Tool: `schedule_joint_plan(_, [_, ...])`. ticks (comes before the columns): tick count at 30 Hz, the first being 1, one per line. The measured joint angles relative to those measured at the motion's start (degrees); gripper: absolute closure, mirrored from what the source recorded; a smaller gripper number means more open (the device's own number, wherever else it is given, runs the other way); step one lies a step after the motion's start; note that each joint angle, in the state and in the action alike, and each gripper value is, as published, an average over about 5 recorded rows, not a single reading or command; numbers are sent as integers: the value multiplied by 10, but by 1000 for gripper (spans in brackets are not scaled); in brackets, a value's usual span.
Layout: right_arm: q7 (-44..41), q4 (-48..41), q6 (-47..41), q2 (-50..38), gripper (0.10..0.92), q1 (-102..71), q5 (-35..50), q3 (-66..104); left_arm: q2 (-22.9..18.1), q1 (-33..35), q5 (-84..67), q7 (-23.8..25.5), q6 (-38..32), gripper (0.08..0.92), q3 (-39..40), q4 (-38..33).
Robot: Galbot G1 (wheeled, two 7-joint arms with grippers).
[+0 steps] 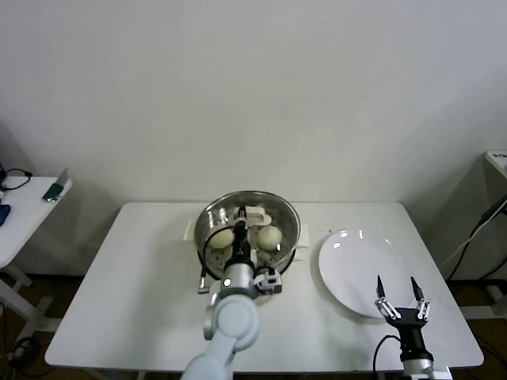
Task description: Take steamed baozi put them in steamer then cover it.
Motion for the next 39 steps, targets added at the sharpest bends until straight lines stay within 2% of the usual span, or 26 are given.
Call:
schedule_joint_plan(26, [-1, 2, 7, 6, 203, -2, -3, 1, 5, 3, -6, -37, -8, 851, -12, 27])
schedule_joint_plan(30, [-4, 2, 5, 5, 203, -2, -4, 0, 9, 8, -15, -39, -4, 783, -8, 22])
schedule_joint_plan(39, [-10, 4, -5, 6, 203, 1, -3, -4, 24, 25, -46, -22, 4, 506, 5, -21])
